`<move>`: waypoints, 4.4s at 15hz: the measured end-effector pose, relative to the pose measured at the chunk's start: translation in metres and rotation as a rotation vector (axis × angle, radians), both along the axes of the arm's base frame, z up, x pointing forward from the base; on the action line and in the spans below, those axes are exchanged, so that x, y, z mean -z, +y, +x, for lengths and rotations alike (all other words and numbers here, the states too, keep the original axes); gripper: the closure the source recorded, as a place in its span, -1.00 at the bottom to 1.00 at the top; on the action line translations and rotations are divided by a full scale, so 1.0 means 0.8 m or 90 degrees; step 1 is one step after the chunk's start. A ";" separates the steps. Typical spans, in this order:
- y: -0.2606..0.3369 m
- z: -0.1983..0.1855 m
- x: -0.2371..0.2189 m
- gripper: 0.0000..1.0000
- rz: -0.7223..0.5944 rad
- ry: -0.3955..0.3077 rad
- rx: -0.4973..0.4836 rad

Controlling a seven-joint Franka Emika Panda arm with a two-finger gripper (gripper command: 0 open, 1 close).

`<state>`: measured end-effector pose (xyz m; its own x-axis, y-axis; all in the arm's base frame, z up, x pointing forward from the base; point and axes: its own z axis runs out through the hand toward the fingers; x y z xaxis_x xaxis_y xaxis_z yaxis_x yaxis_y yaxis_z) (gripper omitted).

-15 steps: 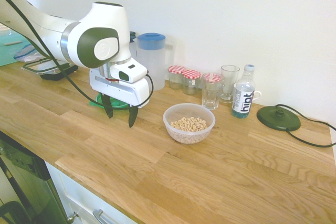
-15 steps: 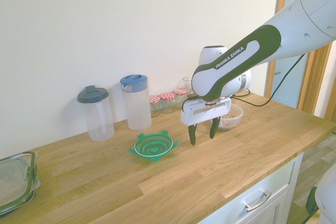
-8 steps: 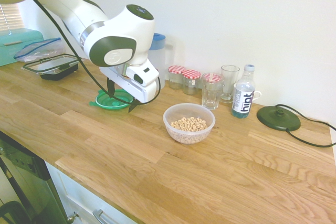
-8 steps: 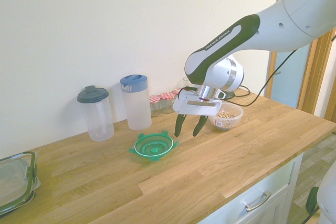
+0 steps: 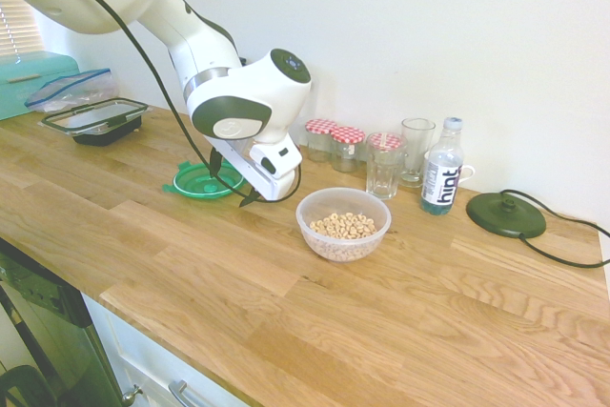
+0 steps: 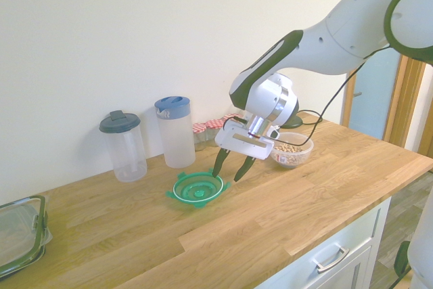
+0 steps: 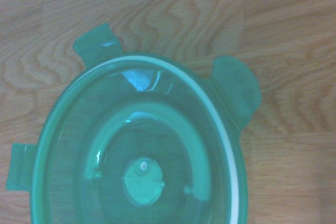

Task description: Cover the lid of food container

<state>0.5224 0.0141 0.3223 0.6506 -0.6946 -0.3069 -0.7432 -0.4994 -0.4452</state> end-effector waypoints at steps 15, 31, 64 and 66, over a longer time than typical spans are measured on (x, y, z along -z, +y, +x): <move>0.028 0.022 0.022 1.00 0.129 -0.039 0.059; 0.014 0.017 0.061 1.00 0.177 -0.046 0.079; 0.085 -0.072 -0.330 1.00 -0.768 -0.021 -0.068; 0.086 -0.074 -0.323 1.00 -0.855 -0.025 -0.080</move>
